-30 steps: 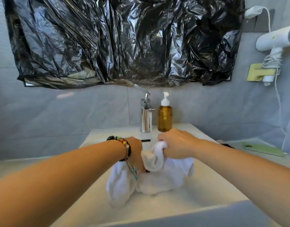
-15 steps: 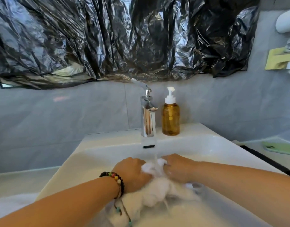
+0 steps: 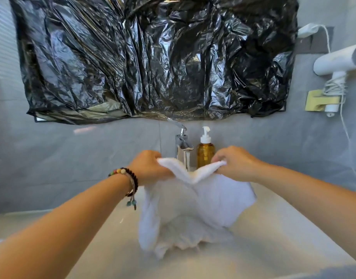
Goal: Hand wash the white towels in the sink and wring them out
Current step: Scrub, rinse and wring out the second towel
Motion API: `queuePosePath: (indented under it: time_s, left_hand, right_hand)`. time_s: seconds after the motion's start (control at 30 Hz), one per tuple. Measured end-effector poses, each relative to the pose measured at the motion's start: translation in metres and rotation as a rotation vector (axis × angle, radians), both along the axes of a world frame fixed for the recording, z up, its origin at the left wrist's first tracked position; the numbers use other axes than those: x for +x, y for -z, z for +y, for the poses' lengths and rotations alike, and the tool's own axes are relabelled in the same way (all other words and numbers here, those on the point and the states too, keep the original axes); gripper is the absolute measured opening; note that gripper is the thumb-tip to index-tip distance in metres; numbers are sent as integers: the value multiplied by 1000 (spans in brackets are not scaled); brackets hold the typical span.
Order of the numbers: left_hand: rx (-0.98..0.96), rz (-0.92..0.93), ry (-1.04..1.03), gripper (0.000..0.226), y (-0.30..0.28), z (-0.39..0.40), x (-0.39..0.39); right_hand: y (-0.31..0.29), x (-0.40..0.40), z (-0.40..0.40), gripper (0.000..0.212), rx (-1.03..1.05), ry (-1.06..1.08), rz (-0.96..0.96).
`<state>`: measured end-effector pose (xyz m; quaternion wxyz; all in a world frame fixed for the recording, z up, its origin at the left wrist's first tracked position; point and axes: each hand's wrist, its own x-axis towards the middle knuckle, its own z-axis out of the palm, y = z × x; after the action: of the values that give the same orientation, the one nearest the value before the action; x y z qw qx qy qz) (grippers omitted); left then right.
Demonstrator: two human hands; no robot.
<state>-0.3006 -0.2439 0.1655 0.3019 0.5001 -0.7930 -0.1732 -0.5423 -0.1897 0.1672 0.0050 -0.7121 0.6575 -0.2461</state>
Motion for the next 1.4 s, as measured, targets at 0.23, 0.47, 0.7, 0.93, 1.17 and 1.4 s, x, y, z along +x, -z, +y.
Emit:
queuePosePath:
  time_s: [0.23,0.47,0.7,0.93,1.17,1.4]
  left_hand:
    - [172,532,167,30,1,39,-33]
    - [311,878,562,81,17,30,-4]
    - [275,651,543,51,33,38,-37]
    - [261,159,352,29,74,25,-49]
    - [310,526,102,57,62,3,-40]
    - [295,809,268,64,44,18,-49]
  right_hand:
    - [25,72,5,38,194,-292,-353]
    - [2,91,6,30,41,-371,-1040]
    - [-68,87,10,17,-99,-619,-1456]
    - [-74,22,22,16,-290,-595,-1602]
    - [37,-63,28,38,72,117,-1180]
    - [50,1,27,66,501,207,-222]
